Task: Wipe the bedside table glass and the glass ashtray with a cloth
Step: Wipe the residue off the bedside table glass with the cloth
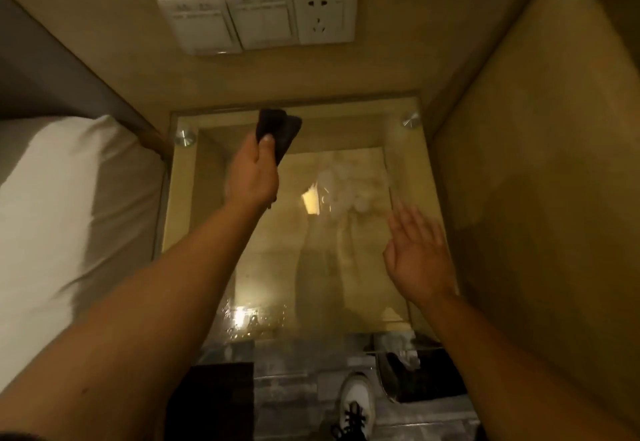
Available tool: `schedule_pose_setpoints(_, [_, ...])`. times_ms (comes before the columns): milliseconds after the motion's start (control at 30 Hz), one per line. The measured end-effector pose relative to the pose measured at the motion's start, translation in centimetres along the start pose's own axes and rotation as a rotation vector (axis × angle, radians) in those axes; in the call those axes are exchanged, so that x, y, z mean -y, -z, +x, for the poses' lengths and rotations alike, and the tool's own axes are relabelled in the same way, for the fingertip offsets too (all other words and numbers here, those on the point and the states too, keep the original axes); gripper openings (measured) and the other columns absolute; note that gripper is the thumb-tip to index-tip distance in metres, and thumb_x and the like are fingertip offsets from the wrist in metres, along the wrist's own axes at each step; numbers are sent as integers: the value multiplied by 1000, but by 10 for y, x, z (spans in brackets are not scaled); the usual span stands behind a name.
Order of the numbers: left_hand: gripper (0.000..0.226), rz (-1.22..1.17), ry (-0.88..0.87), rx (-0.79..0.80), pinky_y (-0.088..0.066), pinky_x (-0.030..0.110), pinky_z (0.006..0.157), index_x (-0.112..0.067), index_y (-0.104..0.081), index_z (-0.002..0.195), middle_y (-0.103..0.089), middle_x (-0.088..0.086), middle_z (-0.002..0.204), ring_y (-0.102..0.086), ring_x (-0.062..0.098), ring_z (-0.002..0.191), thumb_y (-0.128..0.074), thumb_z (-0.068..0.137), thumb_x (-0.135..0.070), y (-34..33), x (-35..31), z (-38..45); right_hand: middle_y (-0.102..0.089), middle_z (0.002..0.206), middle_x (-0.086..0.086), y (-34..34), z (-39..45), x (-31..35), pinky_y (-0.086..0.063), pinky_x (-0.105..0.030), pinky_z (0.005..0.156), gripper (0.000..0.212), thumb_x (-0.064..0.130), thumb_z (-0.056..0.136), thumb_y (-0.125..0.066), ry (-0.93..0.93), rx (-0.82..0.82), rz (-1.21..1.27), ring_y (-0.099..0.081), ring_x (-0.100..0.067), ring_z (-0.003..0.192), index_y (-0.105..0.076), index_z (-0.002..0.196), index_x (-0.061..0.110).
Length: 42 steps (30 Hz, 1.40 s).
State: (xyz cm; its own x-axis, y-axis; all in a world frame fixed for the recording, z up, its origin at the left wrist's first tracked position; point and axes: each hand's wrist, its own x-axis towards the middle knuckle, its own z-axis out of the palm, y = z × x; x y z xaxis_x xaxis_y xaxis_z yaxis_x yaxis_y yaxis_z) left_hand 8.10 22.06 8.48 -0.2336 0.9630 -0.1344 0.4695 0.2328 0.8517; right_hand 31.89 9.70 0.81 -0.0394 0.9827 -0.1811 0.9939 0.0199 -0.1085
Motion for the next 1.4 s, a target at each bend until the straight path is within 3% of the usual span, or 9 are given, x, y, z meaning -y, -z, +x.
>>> schedule_pose_setpoints(200, [42, 487, -337, 245, -44, 37, 87, -15, -41, 142, -59, 15, 124, -57, 32, 111, -34, 105, -32, -82, -33, 113, -21, 156, -4, -8, 3, -3, -14, -46, 114, 58, 38, 93, -27, -3, -21, -29, -15, -21, 145, -29, 147, 18])
schedule_pose_setpoints(267, [48, 710, -484, 435, -33, 39, 105, -15, -33, 149, -44, 14, 146, -42, 32, 133, -37, 104, -31, -109, -16, 126, -23, 156, -4, -12, 4, -3, -15, -47, 113, 58, 38, 93, -27, 1, -33, -24, -16, -22, 145, -31, 147, 18])
schedule_pose_setpoints(367, [55, 877, -651, 407, -12, 42, 119, -15, -23, 153, -19, 8, 161, -16, 23, 148, -35, 103, -34, -125, 7, 129, -28, 154, -6, -13, 7, -5, -18, -48, 112, 58, 36, 91, -29, 15, -55, -19, -21, -24, 144, -35, 145, 15])
schedule_pose_setpoints(600, [56, 894, -619, 478, -9, 40, 120, -15, -20, 154, -16, 6, 162, -13, 23, 149, -32, 103, -35, -111, 11, 89, -32, 153, -7, -10, 5, -3, -17, -48, 114, 59, 35, 89, -28, 8, -48, -30, -24, -24, 143, -39, 143, 14])
schedule_pose_setpoints(800, [56, 863, -594, 510, -5, 39, 119, -17, -23, 153, -19, 3, 161, -14, 21, 148, -34, 102, -37, -81, 44, -32, -31, 153, -9, -4, 4, -3, -15, -41, 118, 62, 31, 89, -19, -25, -56, 124, -25, -25, 143, -33, 145, 8])
schedule_pose_setpoints(900, [56, 850, -611, 531, -4, 38, 118, -16, -30, 151, -25, 5, 159, -20, 23, 147, -41, 99, -35, -68, 65, -98, -38, 148, -19, -2, 1, -3, -16, -36, 116, 58, 22, 89, -28, -73, -140, 227, -32, -31, 139, -39, 140, -1])
schedule_pose_setpoints(1067, [58, 885, -579, 551, -10, 43, 115, -16, -41, 145, -37, 6, 154, -31, 23, 143, -36, 93, -39, -54, 88, -182, -47, 140, -22, 0, -7, -2, -17, -33, 112, 59, 28, 88, -27, -135, -199, 315, -37, -35, 135, -52, 130, -5])
schedule_pose_setpoints(1267, [56, 877, -598, 582, -26, 45, 113, -15, -51, 139, -47, 6, 147, -41, 23, 137, -33, 92, -40, -40, 107, -240, -36, 149, -19, -8, -25, 0, -4, -27, 113, 67, 32, 86, -20, -103, -145, 201, -26, -30, 142, -44, 138, -3])
schedule_pose_setpoints(1400, [54, 851, -663, 544, -22, 42, 115, -14, -52, 137, -48, 7, 146, -42, 24, 137, -37, 91, -36, -32, 118, -250, -33, 151, -18, -13, -34, 0, -6, -31, 115, 68, 33, 86, -18, -86, -139, 183, -23, -28, 143, -40, 140, -2])
